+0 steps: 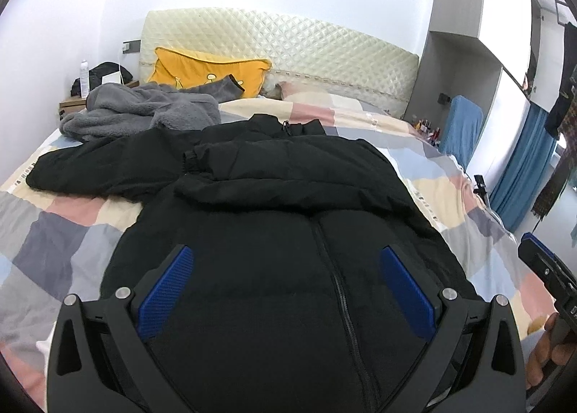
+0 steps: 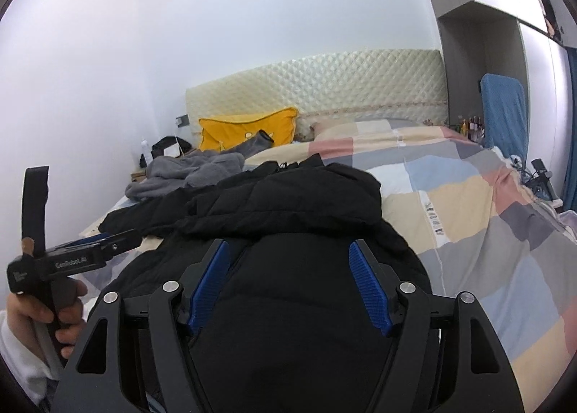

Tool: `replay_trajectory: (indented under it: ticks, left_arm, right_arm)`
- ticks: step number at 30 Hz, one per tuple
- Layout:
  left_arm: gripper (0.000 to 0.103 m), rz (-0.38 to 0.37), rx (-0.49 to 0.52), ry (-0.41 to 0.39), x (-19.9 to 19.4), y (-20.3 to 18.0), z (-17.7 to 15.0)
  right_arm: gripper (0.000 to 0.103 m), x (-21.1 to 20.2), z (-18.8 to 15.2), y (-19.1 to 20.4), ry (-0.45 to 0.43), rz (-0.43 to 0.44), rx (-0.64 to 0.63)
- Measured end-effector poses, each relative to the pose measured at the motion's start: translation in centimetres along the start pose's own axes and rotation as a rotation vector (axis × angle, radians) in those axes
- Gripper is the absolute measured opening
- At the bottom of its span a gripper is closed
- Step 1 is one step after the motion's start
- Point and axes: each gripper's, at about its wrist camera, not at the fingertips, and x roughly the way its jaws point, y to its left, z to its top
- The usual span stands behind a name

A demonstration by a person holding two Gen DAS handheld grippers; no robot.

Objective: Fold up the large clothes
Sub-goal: 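Withdraw the right gripper and move the left gripper toward the other sleeve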

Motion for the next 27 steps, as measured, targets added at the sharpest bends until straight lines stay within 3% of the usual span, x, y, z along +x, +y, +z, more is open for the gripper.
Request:
replay_trajectory:
  ticks: [9, 12, 15, 24, 27]
  left_arm:
    - [0.103, 0.079, 0.078, -0.038, -3.4, 2.9, 5.4]
    - [0.103, 0.076, 0.097, -0.002, -3.9, 4.9, 7.3]
    - [0.103, 0.121, 0.093, 0.003, -4.7, 7.6, 9.2]
    - [0.103, 0.23, -0.139, 0.01, -5.5, 20.1, 13.2]
    - [0.103, 0.266, -0.148, -0.003, -4.8, 23.2, 13.7]
  right_arm:
    - [0.07, 0.5, -0.2, -0.3, 0.004, 0.004, 0.011]
    - [0.072, 0.1, -0.2, -0.3, -0.009, 0.001, 0.015]
    - [0.073, 0.0, -0.2, -0.4, -0.015, -0.006, 0.017]
    - [0.074, 0.4, -0.4, 0.0, -0.016, -0.024, 0.019]
    - [0.076, 0.6, -0.4, 0.0, -0.023, -0.041, 0.018]
